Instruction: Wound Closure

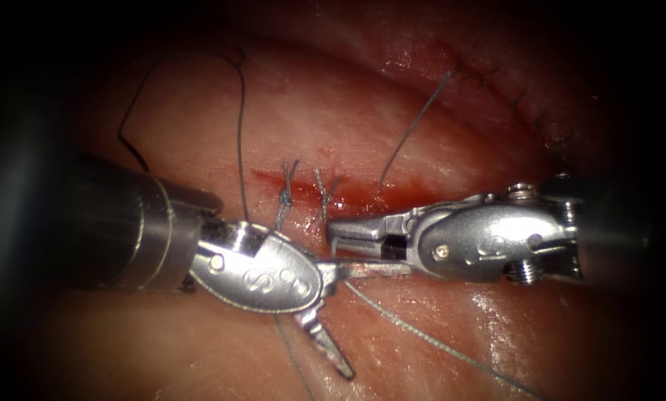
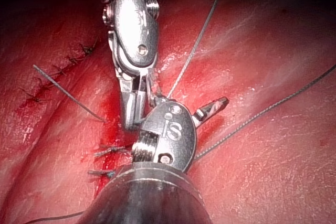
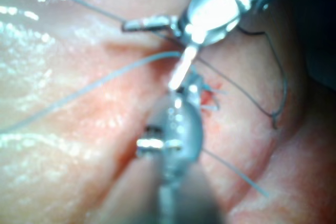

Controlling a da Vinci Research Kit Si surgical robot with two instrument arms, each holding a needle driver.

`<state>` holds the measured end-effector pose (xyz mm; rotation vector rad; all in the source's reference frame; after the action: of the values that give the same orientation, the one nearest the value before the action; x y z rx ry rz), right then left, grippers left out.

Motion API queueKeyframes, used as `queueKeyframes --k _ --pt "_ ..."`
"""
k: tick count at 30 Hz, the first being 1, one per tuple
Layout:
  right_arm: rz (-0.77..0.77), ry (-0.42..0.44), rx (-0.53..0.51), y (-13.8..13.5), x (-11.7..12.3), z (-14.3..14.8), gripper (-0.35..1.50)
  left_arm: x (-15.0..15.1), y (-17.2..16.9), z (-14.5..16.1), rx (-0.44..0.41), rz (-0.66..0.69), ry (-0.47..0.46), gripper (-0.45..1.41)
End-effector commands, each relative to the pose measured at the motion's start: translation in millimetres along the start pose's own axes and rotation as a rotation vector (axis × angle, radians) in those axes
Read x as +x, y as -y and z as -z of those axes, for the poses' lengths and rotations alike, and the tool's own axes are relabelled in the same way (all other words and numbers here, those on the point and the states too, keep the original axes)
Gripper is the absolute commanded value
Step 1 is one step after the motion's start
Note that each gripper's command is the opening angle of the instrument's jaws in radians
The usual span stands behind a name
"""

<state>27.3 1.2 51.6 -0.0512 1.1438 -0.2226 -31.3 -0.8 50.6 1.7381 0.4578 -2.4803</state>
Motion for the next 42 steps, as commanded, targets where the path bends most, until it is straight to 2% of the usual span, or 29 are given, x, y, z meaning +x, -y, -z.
queueKeyframes --k 1,4,6,8,11,12,13,15,21,28,36,42 --pt "-0.035 0.014 0.008 -0.3 -0.7 -1.4 -0.35 -0.3 -0.6 -0.7 0.027 0.022 0.016 1.05" --pt "-0.088 0.044 0.023 -1.3 -1.6 -2.5 -0.35 0.1 -1.0 -0.5 0.063 0.047 0.048 1.06" --pt "-0.121 0.064 0.032 -2.2 -2.3 -3.7 -0.35 0.7 -1.5 -0.6 0.114 0.043 0.098 1.00" --pt "-0.127 0.064 0.035 -2.3 -2.3 -3.9 -0.35 0.8 -1.6 -0.6 0.123 0.041 0.108 0.98" --pt "-0.189 0.081 0.056 -2.5 -2.3 -4.2 -0.35 1.3 -1.8 -0.6 0.212 -0.008 0.183 0.79" --pt "-0.209 0.092 0.067 -2.8 -2.3 -4.3 -0.35 1.5 -2.1 -1.0 0.242 -0.031 0.212 0.63" --pt "-0.209 0.092 0.067 -2.8 -2.3 -4.3 -0.35 1.5 -2.1 -1.0 0.242 -0.031 0.212 0.63" --pt "-0.223 0.096 0.071 -3.0 -2.2 -4.4 -0.35 1.6 -2.8 -1.8 0.252 -0.052 0.228 0.46" --pt "-0.228 0.106 0.076 -3.5 -1.9 -5.0 -0.35 1.9 -2.8 -4.4 0.287 -0.041 0.259 0.32" --pt "-0.233 0.134 0.096 -3.9 -1.9 -6.3 -0.35 2.8 -2.2 -6.4 0.301 -0.032 0.267 0.29" --pt "-0.236 0.168 0.101 -4.4 -2.3 -7.3 -0.35 3.1 -1.9 -7.0 0.315 -0.026 0.283 0.37" --pt "-0.246 0.183 0.107 -3.5 -2.3 -7.8 -0.35 2.4 -1.0 -7.4 0.383 -0.012 0.359 0.36"
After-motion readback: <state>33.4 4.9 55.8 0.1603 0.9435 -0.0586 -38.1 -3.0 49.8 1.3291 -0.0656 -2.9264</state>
